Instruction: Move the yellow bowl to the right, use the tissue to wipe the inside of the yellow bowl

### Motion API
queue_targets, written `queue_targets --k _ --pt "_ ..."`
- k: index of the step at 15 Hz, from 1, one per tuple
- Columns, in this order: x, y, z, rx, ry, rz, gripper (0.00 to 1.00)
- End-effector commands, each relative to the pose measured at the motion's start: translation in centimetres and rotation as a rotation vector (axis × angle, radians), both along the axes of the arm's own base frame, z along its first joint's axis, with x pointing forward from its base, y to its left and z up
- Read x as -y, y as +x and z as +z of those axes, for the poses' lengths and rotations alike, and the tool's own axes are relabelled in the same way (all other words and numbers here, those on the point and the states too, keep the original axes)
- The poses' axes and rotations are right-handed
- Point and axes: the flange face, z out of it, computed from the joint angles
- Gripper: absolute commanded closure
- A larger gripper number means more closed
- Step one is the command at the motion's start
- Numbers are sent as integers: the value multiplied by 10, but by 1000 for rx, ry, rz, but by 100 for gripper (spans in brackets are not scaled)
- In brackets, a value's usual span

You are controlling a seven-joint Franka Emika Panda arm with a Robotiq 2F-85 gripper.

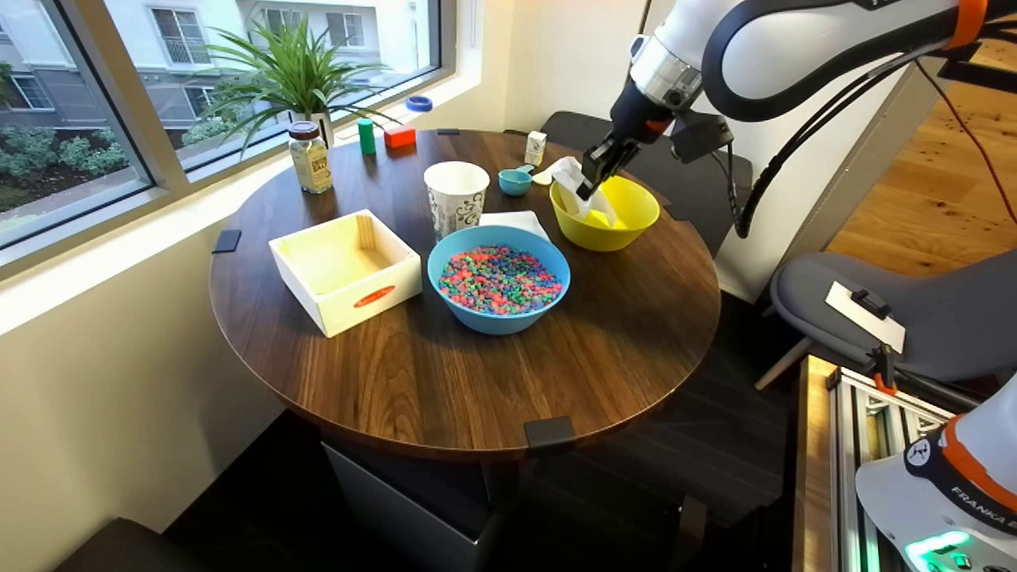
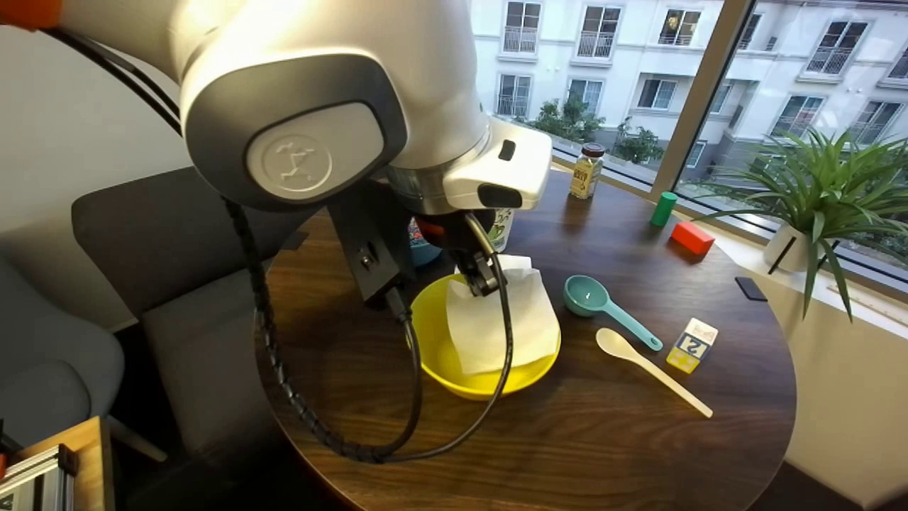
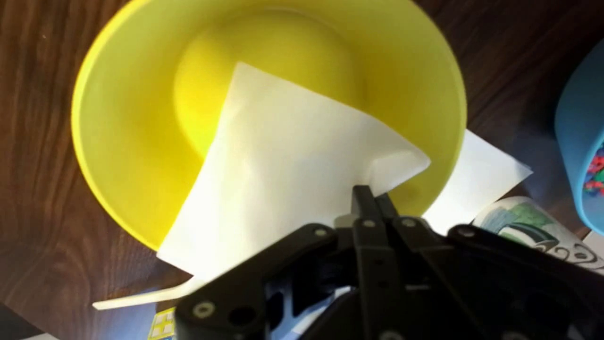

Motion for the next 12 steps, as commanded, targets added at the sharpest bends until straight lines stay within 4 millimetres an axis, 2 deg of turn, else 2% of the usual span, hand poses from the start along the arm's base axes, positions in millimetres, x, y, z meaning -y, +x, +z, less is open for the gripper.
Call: queue_targets --k 1,7,10,12 --pt "9 3 -8 22 -66 -14 100" --pt "2 -17 -27 -184 -159 15 100" --pt "-11 -24 -32 -269 -107 52 100" --pt "-17 -20 -31 -260 -74 42 100"
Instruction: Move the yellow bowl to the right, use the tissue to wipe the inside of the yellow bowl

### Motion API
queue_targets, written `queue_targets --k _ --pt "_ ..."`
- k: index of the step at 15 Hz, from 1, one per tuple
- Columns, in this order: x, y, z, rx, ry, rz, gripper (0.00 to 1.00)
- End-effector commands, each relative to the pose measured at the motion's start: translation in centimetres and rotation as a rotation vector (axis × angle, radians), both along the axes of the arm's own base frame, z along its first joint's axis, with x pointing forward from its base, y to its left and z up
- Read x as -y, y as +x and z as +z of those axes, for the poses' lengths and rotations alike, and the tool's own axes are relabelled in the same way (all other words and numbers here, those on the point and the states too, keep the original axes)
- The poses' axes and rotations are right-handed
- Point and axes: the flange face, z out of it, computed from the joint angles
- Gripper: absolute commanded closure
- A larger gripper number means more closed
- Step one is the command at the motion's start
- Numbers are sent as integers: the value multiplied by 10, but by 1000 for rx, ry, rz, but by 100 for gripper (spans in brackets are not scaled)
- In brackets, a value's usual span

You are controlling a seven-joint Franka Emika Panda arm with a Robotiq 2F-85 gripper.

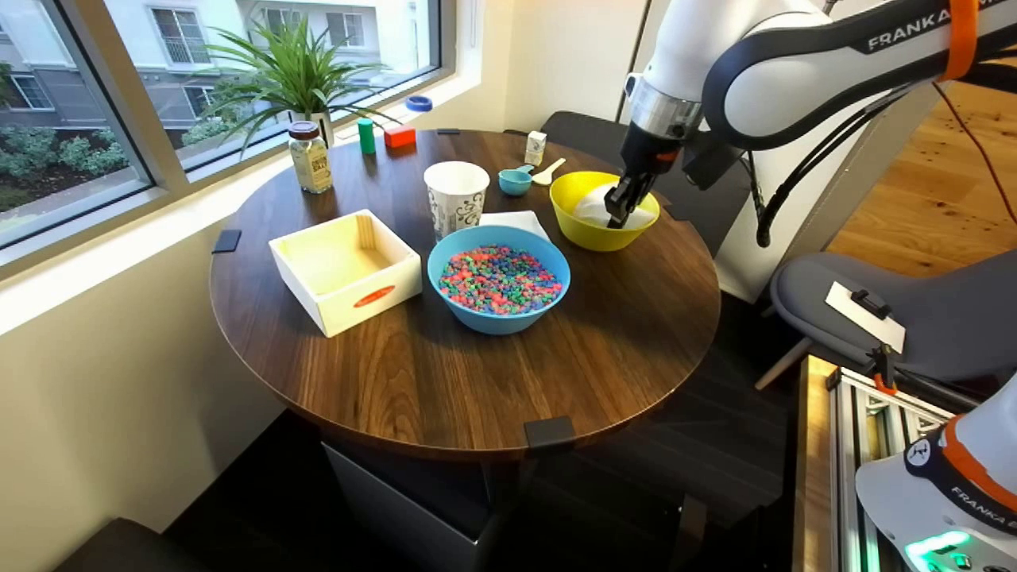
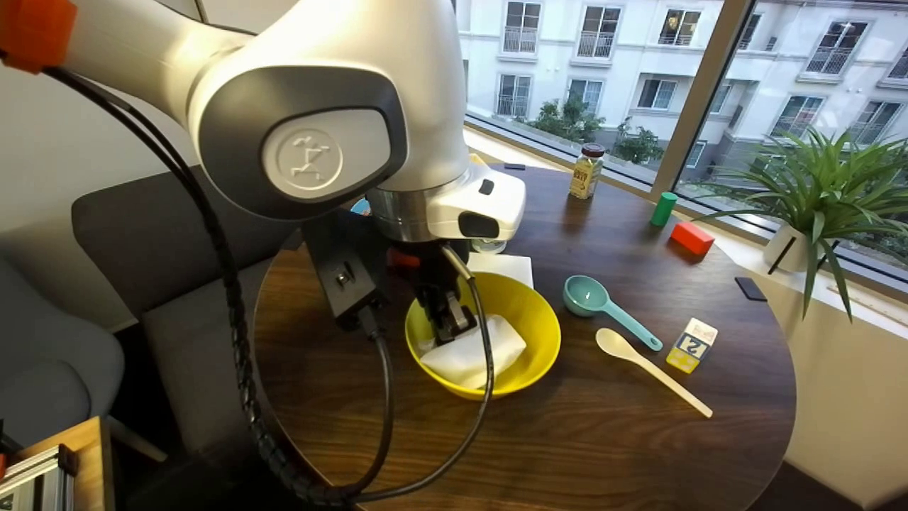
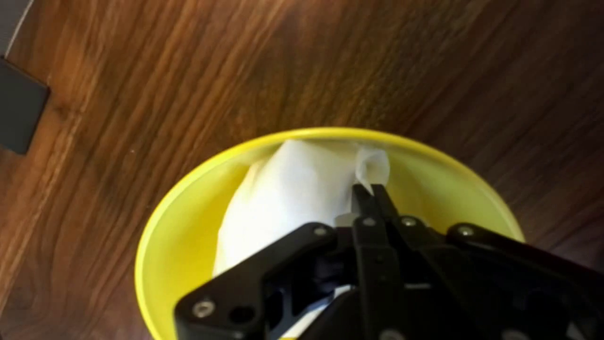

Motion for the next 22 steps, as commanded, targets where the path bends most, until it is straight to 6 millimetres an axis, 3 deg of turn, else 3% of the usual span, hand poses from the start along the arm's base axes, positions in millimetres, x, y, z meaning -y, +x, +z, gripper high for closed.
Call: queue_targets --k 1,4,10,16,19,22 --pt "-13 1 5 3 64 3 100" --pt "-13 10 13 103 75 -1 100" --pt "7 20 21 268 -22 -40 100" --pt "4 1 13 118 -108 -48 100" --pt "-9 -7 6 7 -49 -20 100" --pt "-20 -2 11 -3 68 -24 100"
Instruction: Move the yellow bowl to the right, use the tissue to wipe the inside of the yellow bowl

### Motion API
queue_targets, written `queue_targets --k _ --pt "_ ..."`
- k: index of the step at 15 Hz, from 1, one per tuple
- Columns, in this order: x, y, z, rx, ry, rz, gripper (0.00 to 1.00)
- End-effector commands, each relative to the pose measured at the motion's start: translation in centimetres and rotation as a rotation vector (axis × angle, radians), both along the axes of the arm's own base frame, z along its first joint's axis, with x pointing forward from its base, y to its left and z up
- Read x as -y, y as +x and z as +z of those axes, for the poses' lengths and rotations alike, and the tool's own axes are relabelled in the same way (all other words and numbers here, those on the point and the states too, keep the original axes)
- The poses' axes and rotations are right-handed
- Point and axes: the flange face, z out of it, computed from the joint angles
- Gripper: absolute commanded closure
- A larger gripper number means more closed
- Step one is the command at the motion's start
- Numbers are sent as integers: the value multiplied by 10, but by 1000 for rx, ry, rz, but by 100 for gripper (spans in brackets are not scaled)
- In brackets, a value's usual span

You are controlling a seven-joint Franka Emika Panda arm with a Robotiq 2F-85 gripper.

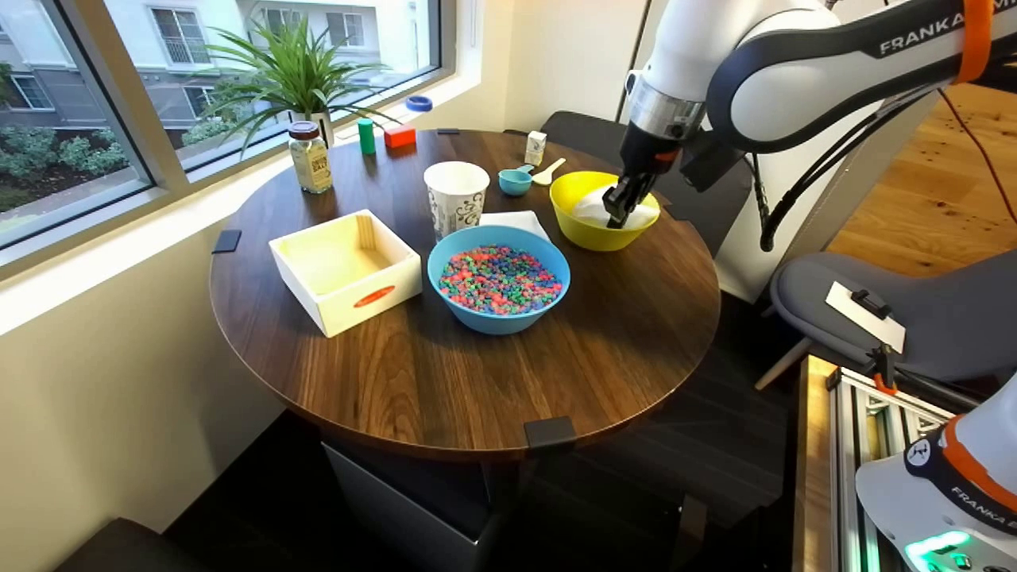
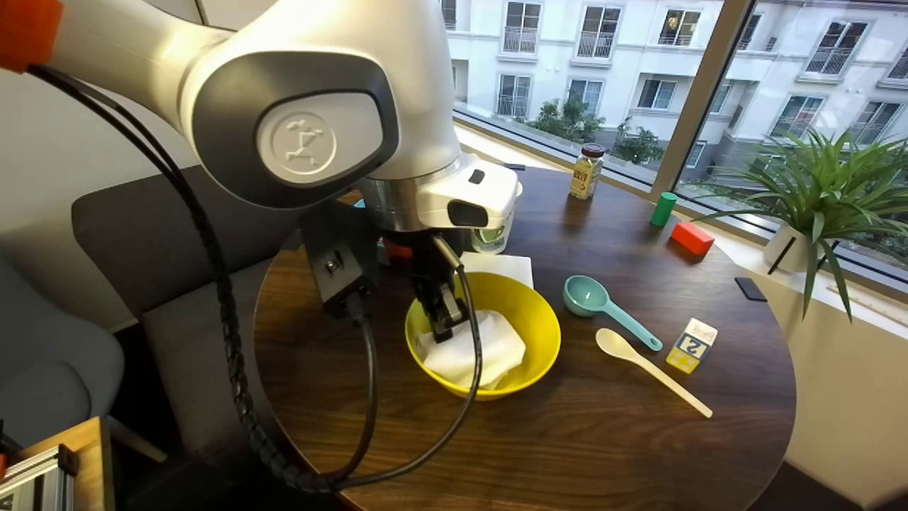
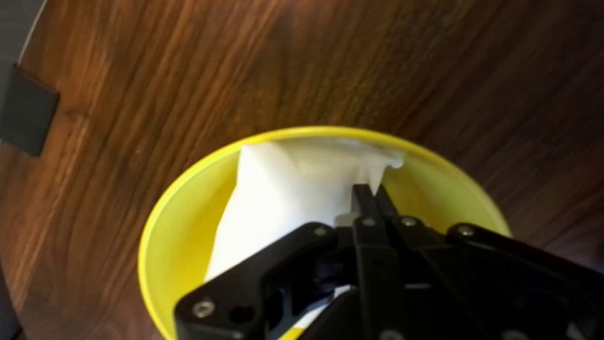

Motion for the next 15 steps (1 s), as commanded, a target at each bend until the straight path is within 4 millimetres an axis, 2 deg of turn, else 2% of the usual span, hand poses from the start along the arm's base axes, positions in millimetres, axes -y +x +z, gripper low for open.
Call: queue_targets --k 1,4,8,12,15 --pt "-11 2 9 13 117 5 100" --pt "-7 12 17 110 125 -17 100" --pt "6 20 20 210 25 -23 100" --pt "18 12 11 154 -113 -51 100" --pt "12 1 10 84 -96 -48 100"
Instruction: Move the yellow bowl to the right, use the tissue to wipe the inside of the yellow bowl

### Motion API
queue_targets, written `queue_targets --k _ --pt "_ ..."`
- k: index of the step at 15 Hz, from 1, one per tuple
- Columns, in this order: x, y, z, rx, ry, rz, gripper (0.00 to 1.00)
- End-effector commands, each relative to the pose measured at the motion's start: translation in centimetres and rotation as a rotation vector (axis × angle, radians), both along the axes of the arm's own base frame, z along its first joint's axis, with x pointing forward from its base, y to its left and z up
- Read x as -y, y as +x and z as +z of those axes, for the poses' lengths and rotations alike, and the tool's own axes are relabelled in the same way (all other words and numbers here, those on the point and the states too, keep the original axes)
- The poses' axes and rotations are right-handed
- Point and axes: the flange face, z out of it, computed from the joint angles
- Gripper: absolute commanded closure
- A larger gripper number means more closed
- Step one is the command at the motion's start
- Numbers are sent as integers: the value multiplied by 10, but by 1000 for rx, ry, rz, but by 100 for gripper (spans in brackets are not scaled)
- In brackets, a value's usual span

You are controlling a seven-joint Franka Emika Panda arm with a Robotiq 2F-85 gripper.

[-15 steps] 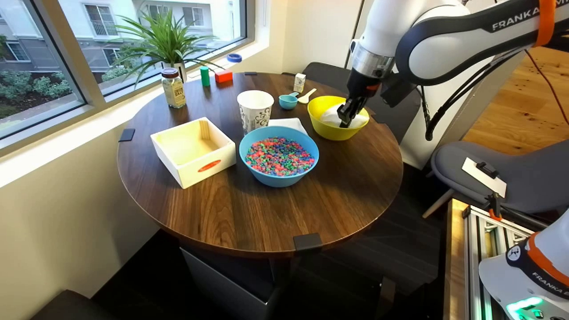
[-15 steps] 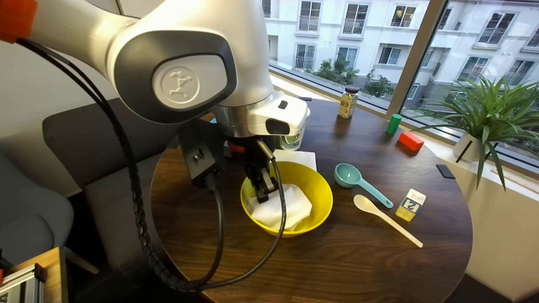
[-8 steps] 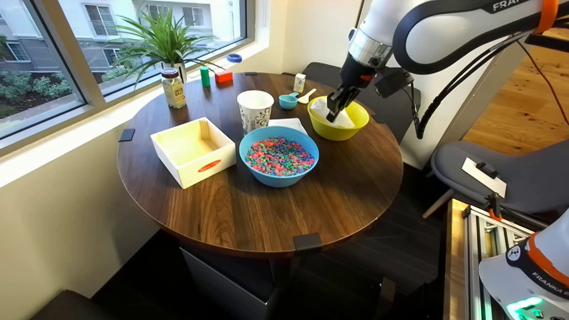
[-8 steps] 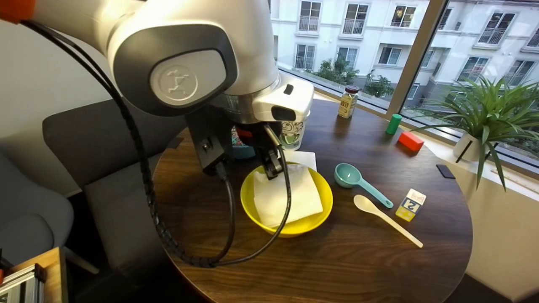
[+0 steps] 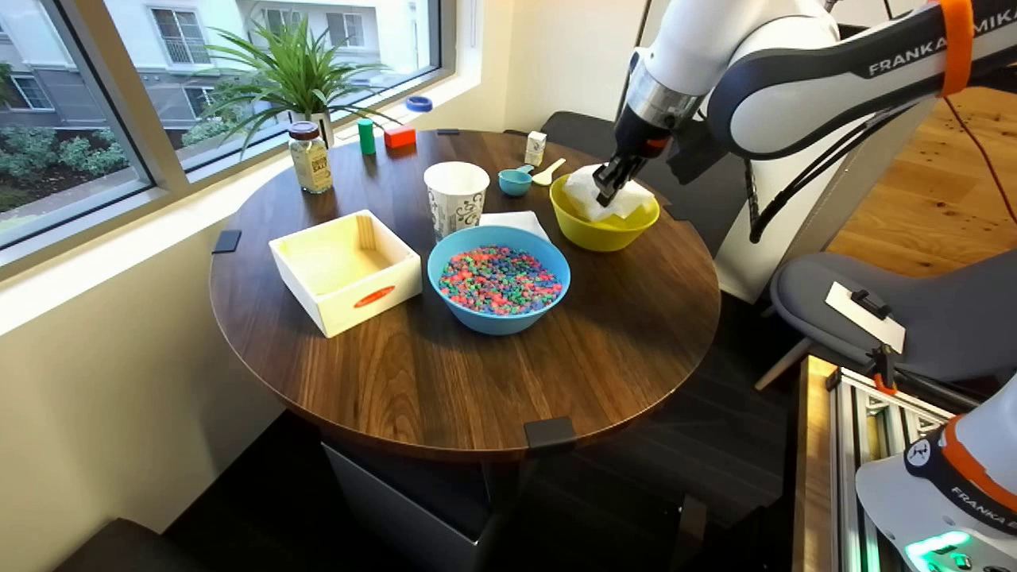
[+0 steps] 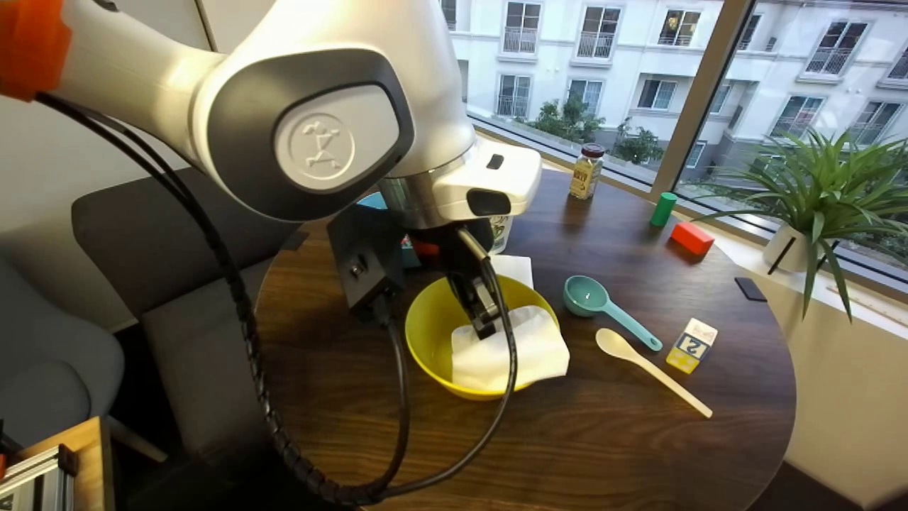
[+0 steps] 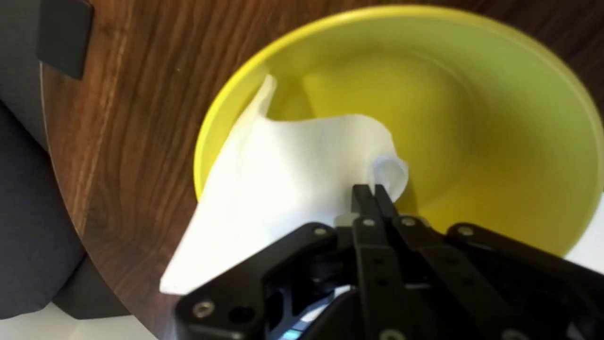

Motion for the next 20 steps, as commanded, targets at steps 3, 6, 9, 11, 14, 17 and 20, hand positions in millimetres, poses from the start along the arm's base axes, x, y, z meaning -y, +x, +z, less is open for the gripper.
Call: queue_targets --k 3,6,9,11,14,17,20 --pt "-15 -26 16 -59 -21 -8 100" --pt "-27 -45 46 -5 -50 0 100" --pt "-39 -69 77 62 -74 10 100" --pt "-50 -86 92 86 -70 19 100" --pt "-67 -113 110 113 -91 31 100" --pt "-81 -137 123 128 -105 47 100" --pt "-89 -152 130 85 -58 41 100"
